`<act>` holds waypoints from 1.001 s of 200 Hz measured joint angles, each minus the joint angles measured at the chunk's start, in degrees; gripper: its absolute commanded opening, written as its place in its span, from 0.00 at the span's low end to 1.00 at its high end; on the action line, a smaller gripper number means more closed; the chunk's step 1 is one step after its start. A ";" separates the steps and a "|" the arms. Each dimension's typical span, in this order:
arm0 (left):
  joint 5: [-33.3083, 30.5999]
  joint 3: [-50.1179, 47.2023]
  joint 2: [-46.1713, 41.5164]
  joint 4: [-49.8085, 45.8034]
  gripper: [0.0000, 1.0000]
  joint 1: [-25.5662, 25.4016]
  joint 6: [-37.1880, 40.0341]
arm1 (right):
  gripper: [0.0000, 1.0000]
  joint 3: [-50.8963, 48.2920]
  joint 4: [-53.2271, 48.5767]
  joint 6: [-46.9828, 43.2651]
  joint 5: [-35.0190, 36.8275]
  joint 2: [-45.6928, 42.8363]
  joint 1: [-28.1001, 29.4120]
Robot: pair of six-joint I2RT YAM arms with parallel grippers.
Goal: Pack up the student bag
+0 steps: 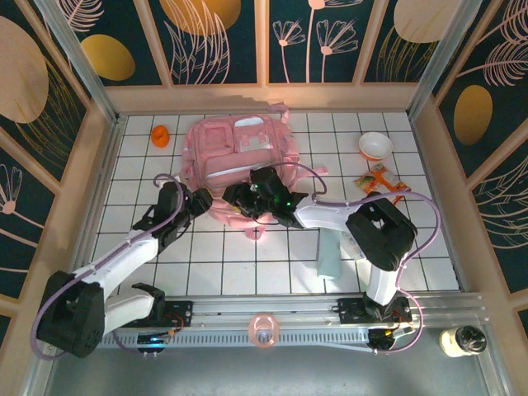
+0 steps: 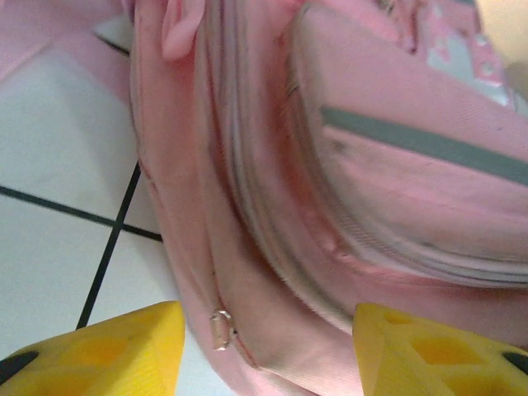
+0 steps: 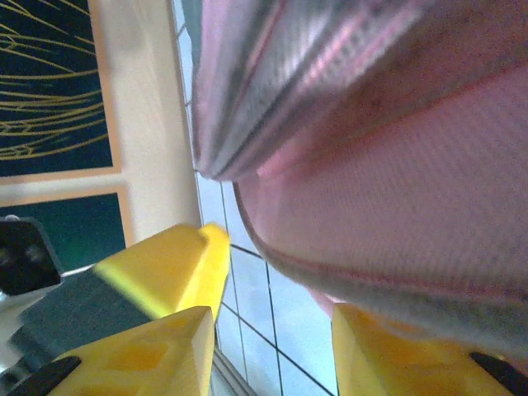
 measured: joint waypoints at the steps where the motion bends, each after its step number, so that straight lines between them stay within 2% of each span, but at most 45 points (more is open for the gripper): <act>1: 0.04 -0.11 0.24 0.24 0.54 0.00 -0.07 | 0.41 0.00 -0.11 0.00 -0.07 -0.02 0.00; 16: -0.02 -0.57 3.23 1.97 0.51 0.00 -0.70 | 0.42 0.00 -2.01 -0.76 -0.96 -0.70 -0.04; 41: -0.17 -0.48 8.31 3.56 0.51 -0.02 -1.36 | 0.42 0.00 -7.23 -2.58 -0.92 -3.34 -0.04; 78: -0.17 0.02 10.03 3.54 0.60 0.00 -1.77 | 0.42 0.13 -17.81 -7.45 1.11 -11.50 -0.39; 110: -1.46 0.68 4.15 1.36 0.65 0.04 -1.77 | 0.43 0.57 -30.32 -12.74 5.46 -19.32 -3.61; 137: -4.13 1.11 -5.57 1.29 0.67 0.04 -1.64 | 0.45 -0.22 -40.85 -17.53 8.15 -25.70 -11.50; 154: -6.05 1.20 -9.35 1.27 0.67 0.04 -1.20 | 0.49 -1.75 -48.57 -19.98 11.50 -28.59 -15.82; 186: -8.22 0.39 -10.75 1.05 0.68 0.04 -0.85 | 0.54 -6.82 -61.48 -22.25 14.64 -29.94 -17.35; 200: -8.15 -0.79 -10.56 1.05 0.67 0.04 -0.87 | 0.60 -10.12 -65.33 -22.23 15.02 -30.12 -17.35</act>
